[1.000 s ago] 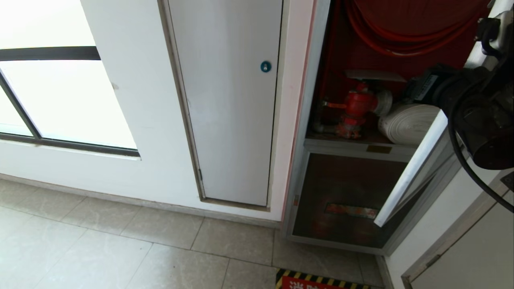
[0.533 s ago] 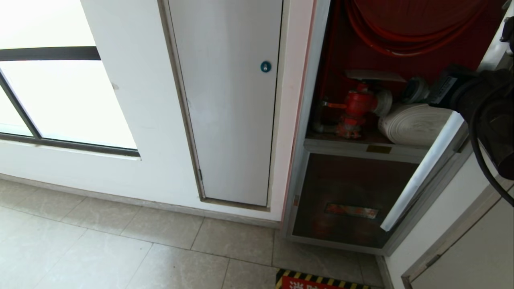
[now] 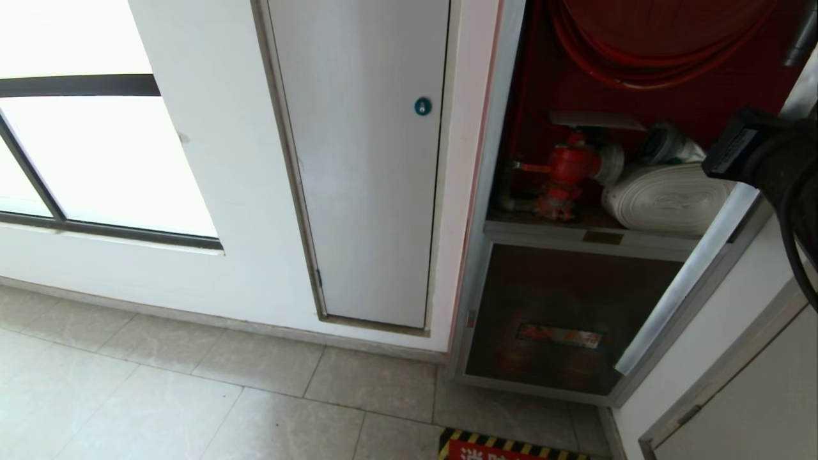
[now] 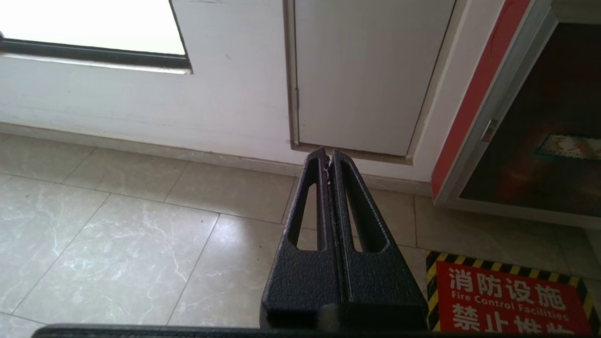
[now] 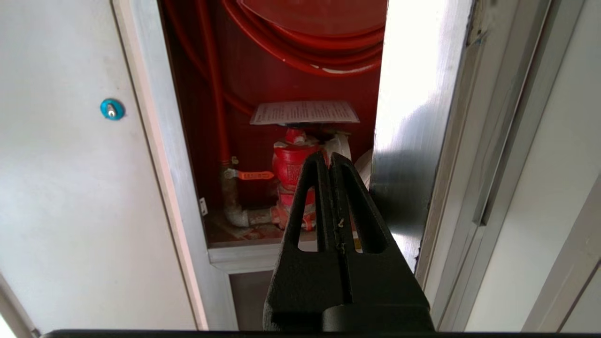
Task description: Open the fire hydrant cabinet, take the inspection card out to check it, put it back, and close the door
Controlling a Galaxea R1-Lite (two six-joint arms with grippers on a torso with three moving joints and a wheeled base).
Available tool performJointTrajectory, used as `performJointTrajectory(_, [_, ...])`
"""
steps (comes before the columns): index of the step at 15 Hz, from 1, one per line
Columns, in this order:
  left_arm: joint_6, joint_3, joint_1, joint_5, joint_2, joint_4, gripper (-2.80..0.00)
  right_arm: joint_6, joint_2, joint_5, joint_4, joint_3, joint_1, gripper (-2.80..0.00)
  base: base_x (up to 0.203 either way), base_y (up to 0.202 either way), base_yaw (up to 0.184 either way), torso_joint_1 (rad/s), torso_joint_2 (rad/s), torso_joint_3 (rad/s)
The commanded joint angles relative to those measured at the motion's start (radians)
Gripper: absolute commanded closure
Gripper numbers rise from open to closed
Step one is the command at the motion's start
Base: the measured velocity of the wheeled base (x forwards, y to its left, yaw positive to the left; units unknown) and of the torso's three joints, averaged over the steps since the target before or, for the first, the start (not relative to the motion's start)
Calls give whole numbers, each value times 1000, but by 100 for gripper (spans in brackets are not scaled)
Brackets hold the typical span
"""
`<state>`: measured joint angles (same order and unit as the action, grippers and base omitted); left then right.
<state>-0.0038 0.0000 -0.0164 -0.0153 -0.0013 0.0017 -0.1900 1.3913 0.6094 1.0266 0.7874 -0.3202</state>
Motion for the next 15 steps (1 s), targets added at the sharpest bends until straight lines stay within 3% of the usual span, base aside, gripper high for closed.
performJointTrajectory(1, [-1, 0, -2, 0, 1, 0, 0, -11, -9, 3, 4, 4, 0, 0, 0, 0, 0, 0, 0, 0])
performJointTrajectory(15, [-1, 0, 0, 0, 1, 0, 0, -28, -18, 6, 3, 4, 1, 0, 0, 0, 0, 0, 0, 0])
